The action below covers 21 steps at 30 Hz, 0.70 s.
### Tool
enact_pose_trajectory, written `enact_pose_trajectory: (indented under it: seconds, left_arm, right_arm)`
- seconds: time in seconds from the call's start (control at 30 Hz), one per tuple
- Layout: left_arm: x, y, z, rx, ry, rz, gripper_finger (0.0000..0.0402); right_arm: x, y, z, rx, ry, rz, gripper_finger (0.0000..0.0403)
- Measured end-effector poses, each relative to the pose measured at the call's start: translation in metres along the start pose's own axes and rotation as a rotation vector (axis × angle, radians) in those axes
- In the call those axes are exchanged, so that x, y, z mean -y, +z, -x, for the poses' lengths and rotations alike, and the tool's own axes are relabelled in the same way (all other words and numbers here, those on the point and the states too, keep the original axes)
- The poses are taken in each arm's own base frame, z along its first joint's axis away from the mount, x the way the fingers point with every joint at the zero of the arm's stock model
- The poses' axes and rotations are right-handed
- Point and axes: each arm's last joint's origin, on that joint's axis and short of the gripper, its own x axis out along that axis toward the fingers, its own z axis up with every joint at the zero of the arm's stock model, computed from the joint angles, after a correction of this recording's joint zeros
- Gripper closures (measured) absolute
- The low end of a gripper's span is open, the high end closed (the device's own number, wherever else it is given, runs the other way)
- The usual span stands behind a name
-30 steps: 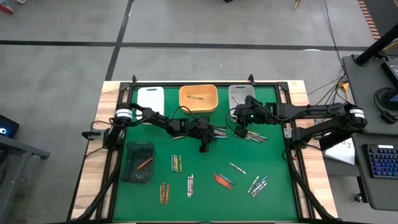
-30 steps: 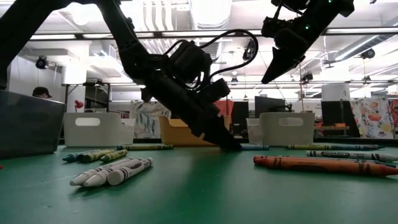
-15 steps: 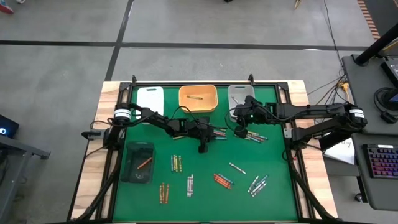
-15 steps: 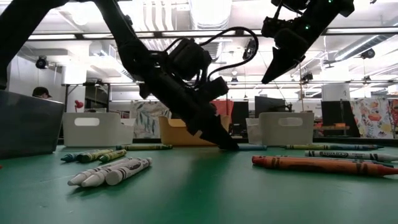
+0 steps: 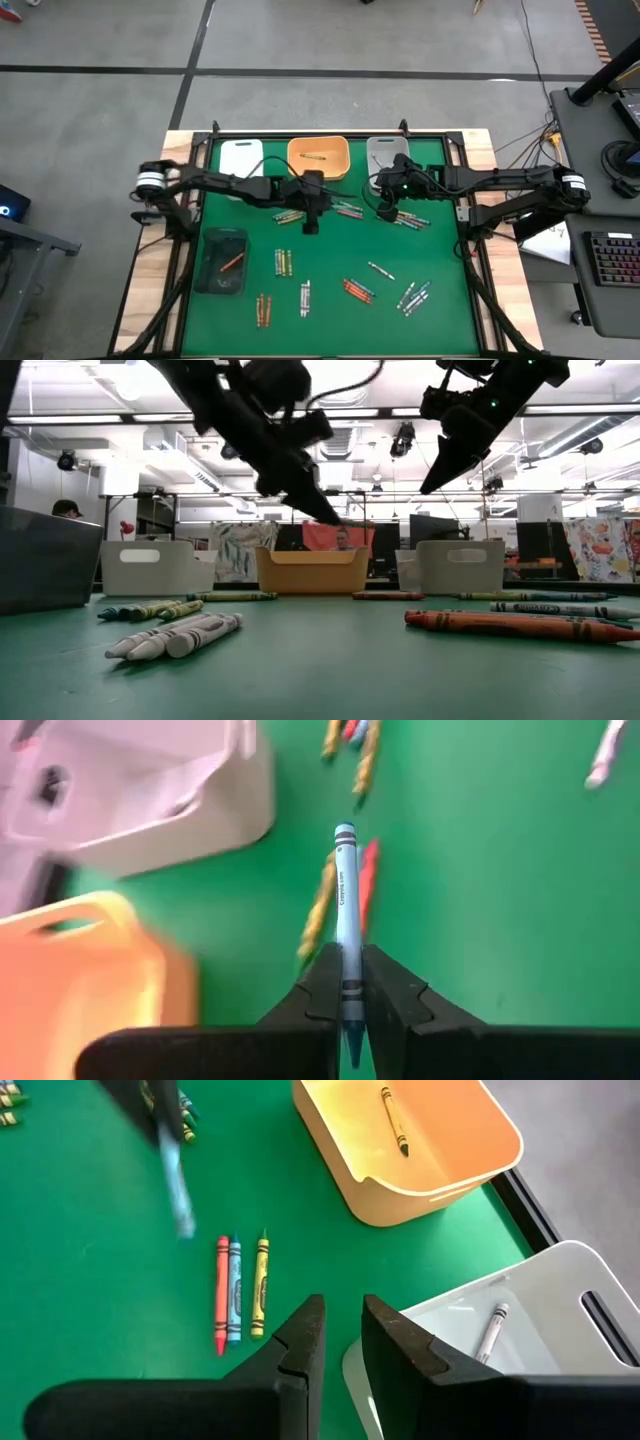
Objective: Sort crayons
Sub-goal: Put the blue crayon into the white bin
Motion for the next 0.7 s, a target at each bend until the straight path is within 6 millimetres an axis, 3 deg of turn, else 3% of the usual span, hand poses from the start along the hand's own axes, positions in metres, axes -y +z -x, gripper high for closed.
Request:
enact_pose_trajectory:
  seconds: [0.17,0.33,0.5,0.7]
  left_arm:
    - [-0.013,0.001,0.043,-0.073,0.074,-0.014,0.0400]
    - [-0.034,-0.020,0.084,-0.317,0.273,0.040,0.0400]
    - [-0.062,-0.052,0.113,-0.527,0.373,0.237,0.0400]
    - [-0.093,-0.090,0.132,-0.730,0.472,0.525,0.0400]
  right_arm:
    - [0.000,0.000,0.000,0.004,0.000,-0.001,0.0344]
    - [0.000,0.000,0.000,0.004,0.000,-0.001,0.0344]
    - [0.000,0.001,0.000,0.011,0.000,0.006,0.0344]
    - [0.000,0.002,0.000,0.022,0.000,0.012,0.0344]
